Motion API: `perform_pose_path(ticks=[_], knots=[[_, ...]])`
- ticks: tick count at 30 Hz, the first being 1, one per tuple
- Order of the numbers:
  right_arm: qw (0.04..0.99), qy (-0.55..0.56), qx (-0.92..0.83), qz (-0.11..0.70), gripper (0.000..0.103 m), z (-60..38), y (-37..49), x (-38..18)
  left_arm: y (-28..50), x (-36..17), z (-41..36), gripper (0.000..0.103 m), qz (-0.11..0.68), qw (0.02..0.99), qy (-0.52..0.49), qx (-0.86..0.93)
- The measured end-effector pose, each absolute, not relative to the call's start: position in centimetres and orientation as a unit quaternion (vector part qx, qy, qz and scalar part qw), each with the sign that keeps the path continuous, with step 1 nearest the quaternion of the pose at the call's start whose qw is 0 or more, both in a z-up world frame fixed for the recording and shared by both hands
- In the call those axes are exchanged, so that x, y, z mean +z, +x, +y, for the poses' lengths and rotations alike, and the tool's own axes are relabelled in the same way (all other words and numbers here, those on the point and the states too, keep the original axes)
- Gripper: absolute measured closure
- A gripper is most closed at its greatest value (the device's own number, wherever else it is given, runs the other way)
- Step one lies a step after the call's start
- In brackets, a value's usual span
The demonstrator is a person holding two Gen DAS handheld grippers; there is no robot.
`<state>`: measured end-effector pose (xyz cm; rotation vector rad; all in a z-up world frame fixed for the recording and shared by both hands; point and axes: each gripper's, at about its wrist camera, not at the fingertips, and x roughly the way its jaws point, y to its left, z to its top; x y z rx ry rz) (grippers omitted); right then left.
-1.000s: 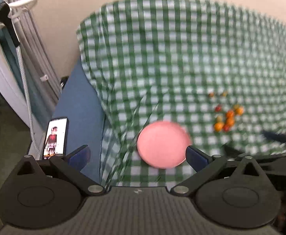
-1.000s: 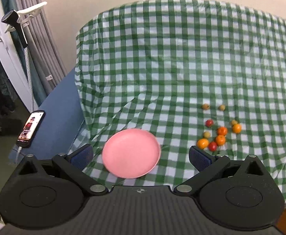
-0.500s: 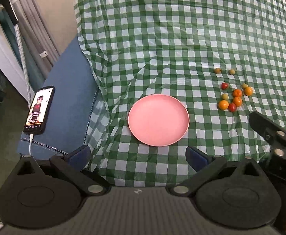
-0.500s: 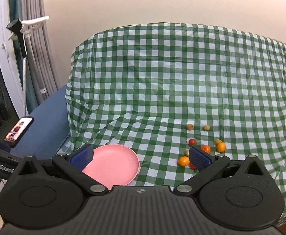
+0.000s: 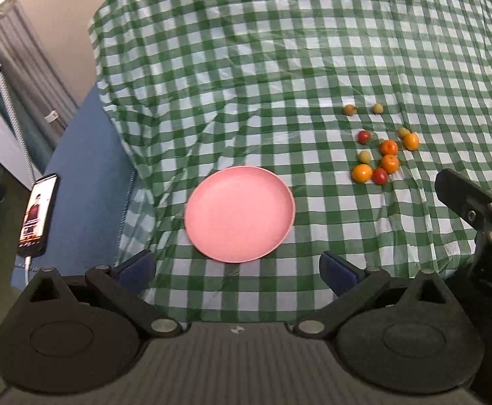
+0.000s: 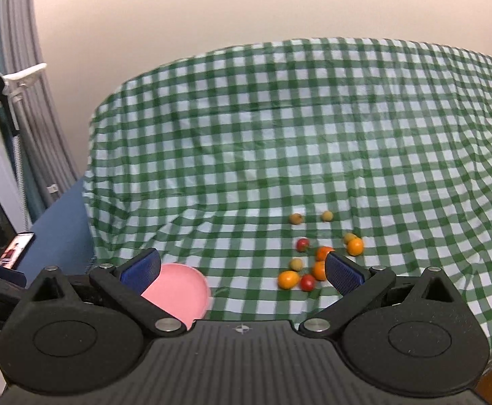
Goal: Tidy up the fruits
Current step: 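Grasp an orange tangerine with the left tool while the right tool grasps another tangerine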
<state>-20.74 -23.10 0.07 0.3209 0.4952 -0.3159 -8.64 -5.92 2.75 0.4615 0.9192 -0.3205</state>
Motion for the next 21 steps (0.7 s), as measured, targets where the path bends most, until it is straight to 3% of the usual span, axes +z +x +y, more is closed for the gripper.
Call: perform_pose_path(ticks=[12,21], knots=[[0.919,0.191,-0.198,0.281,0.0,-29.0,-19.5,-5.4,-6.0,-2.2,-12.8,0.0,0.467,0.829,0.235,-0.201],[0.882,0.192,-0.256,0.347,0.001,-34.6,-15.1,-14.6,-0.6,-11.0,-19.2,0.0,0.505,0.801,0.237,-0.218]])
